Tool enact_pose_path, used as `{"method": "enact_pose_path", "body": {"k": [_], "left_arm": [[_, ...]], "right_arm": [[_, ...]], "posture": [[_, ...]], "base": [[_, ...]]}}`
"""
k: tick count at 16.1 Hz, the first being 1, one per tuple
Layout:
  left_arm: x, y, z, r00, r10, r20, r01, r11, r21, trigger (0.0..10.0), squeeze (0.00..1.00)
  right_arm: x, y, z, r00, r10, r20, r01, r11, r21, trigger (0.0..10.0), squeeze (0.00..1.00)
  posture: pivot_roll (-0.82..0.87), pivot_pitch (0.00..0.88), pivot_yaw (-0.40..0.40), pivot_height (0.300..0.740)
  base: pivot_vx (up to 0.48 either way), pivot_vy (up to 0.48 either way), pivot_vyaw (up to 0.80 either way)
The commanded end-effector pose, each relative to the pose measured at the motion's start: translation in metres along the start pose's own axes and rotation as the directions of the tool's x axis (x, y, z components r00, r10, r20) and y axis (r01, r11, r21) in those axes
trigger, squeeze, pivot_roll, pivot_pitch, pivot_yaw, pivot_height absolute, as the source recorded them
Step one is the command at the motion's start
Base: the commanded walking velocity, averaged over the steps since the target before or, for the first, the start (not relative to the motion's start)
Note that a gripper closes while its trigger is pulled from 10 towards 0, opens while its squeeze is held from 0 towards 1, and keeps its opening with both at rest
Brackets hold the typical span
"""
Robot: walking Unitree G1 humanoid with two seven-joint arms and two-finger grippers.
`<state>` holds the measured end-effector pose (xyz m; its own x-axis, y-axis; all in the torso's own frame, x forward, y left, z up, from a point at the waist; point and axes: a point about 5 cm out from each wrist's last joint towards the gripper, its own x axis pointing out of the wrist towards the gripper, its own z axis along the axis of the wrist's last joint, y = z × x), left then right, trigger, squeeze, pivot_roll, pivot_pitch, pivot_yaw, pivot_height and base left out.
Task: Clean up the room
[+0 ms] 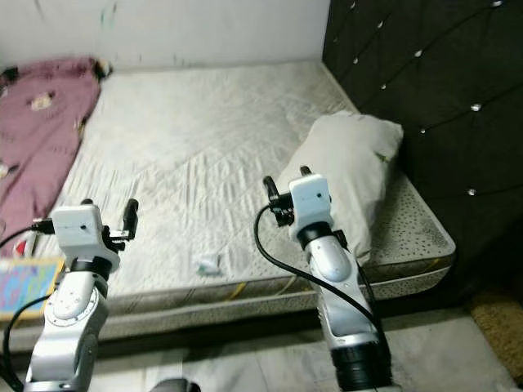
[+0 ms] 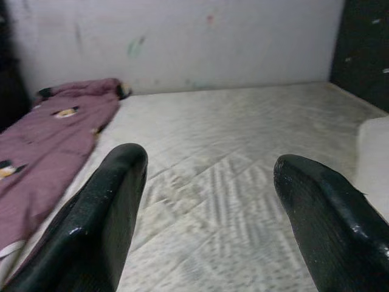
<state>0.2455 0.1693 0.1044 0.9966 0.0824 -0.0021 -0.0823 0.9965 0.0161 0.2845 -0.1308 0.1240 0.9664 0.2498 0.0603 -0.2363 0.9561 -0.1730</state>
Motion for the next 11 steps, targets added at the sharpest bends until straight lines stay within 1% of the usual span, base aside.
{"method": "enact_pose_path", "body": {"k": [1, 8, 11], "left_arm": [[0.0011, -0.0022, 0.0019, 1.0, -0.018, 0.011, 0.018, 1.0, 0.003, 10.0, 0.0], [-0.0003, -0.0039, -0.0001, 1.0, -0.023, 0.002, 0.023, 1.0, -0.001, 10.0, 0.0], [0.0004, -0.0061, -0.0004, 1.0, -0.009, 0.0, 0.009, 0.999, -0.036, 10.0, 0.0]], "right_arm": [[0.0017, -0.0036, -0.0015, 1.0, -0.009, -0.007, 0.009, 1.0, 0.002, 10.0, 0.0], [-0.0005, -0.0055, -0.0042, 1.0, -0.009, -0.014, 0.009, 1.0, -0.001, 10.0, 0.0], [-0.0008, -0.0051, -0.0056, 1.0, -0.005, -0.02, 0.005, 1.0, 0.0, 10.0, 0.0]], "posture": [[-0.05, 0.0, -0.004, 0.74], [-0.06, 0.0, -0.008, 0.74], [-0.05, 0.0, -0.01, 0.74]], "base": [[0.326, 0.0, 0.0], [0.318, 0.0, 0.0], [0.0, 0.0, 0.0]]}}
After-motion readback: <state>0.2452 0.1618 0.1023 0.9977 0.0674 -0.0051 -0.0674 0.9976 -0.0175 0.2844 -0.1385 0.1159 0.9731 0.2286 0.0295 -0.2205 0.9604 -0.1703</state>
